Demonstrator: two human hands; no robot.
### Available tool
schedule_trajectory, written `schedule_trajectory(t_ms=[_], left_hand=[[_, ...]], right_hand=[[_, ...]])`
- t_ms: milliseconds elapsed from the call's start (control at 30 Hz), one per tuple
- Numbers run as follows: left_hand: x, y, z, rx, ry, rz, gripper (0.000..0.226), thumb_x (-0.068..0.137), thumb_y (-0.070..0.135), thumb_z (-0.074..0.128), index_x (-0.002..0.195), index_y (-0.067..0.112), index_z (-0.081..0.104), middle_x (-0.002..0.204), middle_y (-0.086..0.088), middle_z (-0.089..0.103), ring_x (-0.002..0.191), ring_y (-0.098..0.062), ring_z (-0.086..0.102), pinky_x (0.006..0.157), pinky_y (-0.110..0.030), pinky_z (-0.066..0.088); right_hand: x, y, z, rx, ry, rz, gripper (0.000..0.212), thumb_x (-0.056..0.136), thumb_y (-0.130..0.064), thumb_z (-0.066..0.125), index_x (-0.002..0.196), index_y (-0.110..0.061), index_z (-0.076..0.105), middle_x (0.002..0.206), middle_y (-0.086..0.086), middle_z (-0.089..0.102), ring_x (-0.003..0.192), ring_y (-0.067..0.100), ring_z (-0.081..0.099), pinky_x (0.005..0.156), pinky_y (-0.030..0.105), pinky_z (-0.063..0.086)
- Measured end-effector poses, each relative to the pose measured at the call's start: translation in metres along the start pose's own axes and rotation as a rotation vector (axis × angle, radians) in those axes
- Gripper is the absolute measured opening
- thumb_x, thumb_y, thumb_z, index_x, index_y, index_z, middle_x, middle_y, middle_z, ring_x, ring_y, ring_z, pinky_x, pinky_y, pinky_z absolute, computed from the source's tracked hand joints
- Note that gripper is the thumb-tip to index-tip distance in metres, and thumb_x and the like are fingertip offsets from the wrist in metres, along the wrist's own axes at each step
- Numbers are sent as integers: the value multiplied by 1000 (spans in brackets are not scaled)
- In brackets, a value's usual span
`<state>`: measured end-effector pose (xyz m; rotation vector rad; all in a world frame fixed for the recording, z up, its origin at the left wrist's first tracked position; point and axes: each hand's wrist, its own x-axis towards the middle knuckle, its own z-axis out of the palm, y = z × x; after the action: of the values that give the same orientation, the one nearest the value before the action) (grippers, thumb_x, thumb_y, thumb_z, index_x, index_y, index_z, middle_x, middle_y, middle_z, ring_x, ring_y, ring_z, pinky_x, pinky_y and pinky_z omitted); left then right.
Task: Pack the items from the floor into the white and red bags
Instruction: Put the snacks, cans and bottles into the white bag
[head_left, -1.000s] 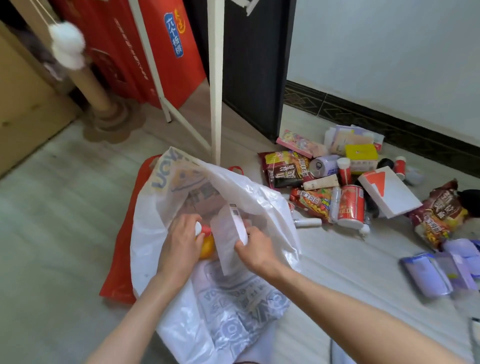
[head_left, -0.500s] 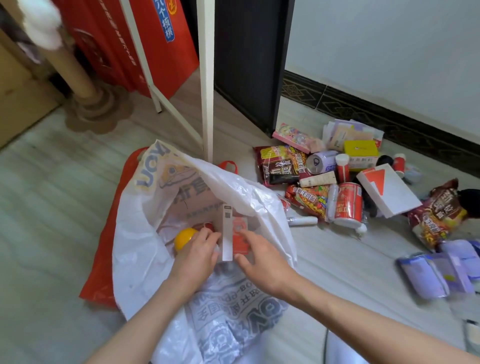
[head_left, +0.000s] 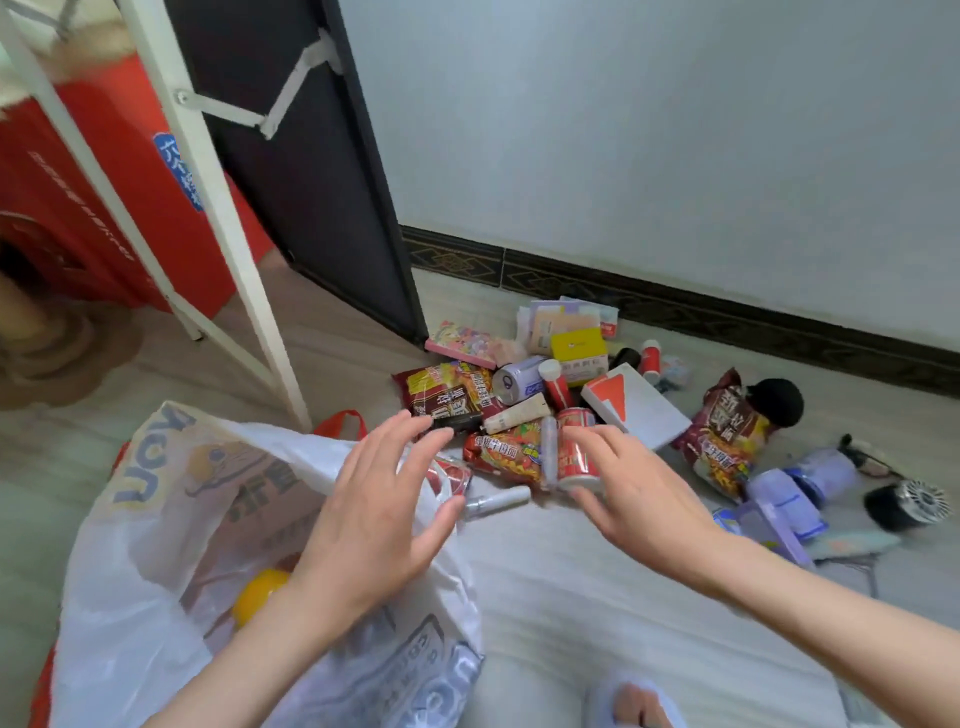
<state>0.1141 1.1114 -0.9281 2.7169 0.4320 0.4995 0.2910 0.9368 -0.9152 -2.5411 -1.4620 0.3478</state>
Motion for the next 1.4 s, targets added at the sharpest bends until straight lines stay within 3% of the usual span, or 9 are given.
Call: schedule_trajectory(t_ms=[167, 333, 567, 767, 900, 1033, 1167, 1400], left_hand=[[71, 16, 80, 100, -222, 138, 67, 77, 41, 63, 133, 12, 40, 133, -13, 47, 128, -34, 40, 105, -47, 37], [127, 24, 168, 178, -594, 220, 101, 77, 52, 62, 147, 12, 1, 155, -11, 6, 143, -26, 3, 117, -39, 4], [143, 20, 239, 68, -715, 156, 122, 68, 59, 69, 145, 12, -13, 155, -13, -12, 143, -26, -7, 116, -35, 0], [156, 14, 255, 59, -722, 140, 117, 64, 59, 71, 146, 14, 0, 152, -17, 2, 142, -30, 1, 114, -44, -5], [158, 23, 247, -47, -688, 98, 112, 62, 65, 69, 144, 16, 10, 146, -17, 16, 136, -31, 14, 115, -48, 8], [143, 40, 229, -193, -635, 15, 112, 59, 72, 66, 143, 21, 12, 147, -12, 13, 136, -29, 15, 114, -43, 19], [127, 49, 182, -249, -561, 58, 110, 59, 70, 67, 142, 21, 14, 146, -8, 11, 137, -24, 11, 114, -41, 20], [73, 42, 59, -128, -376, 72, 104, 55, 71, 56, 141, 20, 27, 145, -14, 18, 136, -26, 15, 109, -38, 24]], right_hand=[[30, 88, 22, -55, -35, 291, 54, 89, -34, 53, 136, -15, 33, 133, 8, 44, 119, 29, 43, 93, 39, 43], [64, 155, 48, -110, -55, 418, 67, 83, -39, 62, 136, -8, 34, 133, 16, 45, 122, 32, 40, 100, 41, 39], [82, 187, 79, -113, -162, 441, 100, 65, -71, 61, 139, -13, 26, 136, 17, 36, 125, 34, 35, 107, 42, 31], [85, 189, 84, 29, -144, 546, 89, 76, -53, 61, 143, -17, 16, 136, 21, 31, 125, 37, 31, 103, 41, 30], [79, 182, 77, 101, -54, 563, 83, 75, -50, 62, 141, -18, 22, 129, 18, 34, 122, 33, 28, 97, 40, 34], [61, 170, 58, 207, 75, 606, 82, 75, -54, 61, 140, -21, 23, 133, 14, 32, 126, 30, 24, 98, 39, 34], [35, 147, 32, 200, 94, 555, 81, 77, -55, 60, 140, -19, 25, 135, 14, 33, 126, 29, 25, 99, 37, 31], [7, 69, -32, 274, 130, 418, 78, 77, -56, 60, 139, -21, 29, 137, 11, 36, 126, 27, 29, 100, 38, 31]])
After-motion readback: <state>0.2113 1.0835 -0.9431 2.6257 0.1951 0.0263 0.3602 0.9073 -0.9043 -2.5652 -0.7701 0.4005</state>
